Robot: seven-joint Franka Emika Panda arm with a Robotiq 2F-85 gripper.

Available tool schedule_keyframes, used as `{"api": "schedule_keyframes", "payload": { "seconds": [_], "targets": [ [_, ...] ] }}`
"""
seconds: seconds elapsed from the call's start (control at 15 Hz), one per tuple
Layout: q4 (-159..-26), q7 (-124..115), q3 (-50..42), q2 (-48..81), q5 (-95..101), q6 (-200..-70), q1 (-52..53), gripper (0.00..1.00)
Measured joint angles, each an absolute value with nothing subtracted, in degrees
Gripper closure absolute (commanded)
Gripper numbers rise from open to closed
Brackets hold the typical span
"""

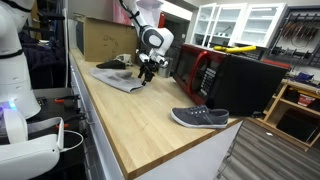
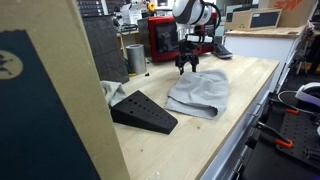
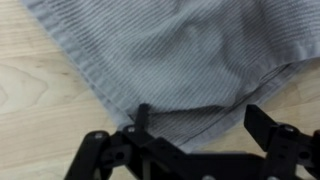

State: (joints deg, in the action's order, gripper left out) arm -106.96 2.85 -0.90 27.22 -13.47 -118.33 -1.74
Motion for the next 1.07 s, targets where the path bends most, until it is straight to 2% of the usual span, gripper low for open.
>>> {"api": "schedule_keyframes", "payload": {
  "seconds": [0.33, 0.6, 1.07],
  "targets": [
    [-106.5, 1.9, -1.0, 27.5, -9.6, -118.5, -1.6, 0.73],
    [-105.8, 1.7, -1.3, 27.5, -8.8, -118.7, -1.6, 0.99],
    [-103.5, -1.8, -3.3, 27.6, -7.5, -121.9, -2.2, 0.98]
  ]
}}
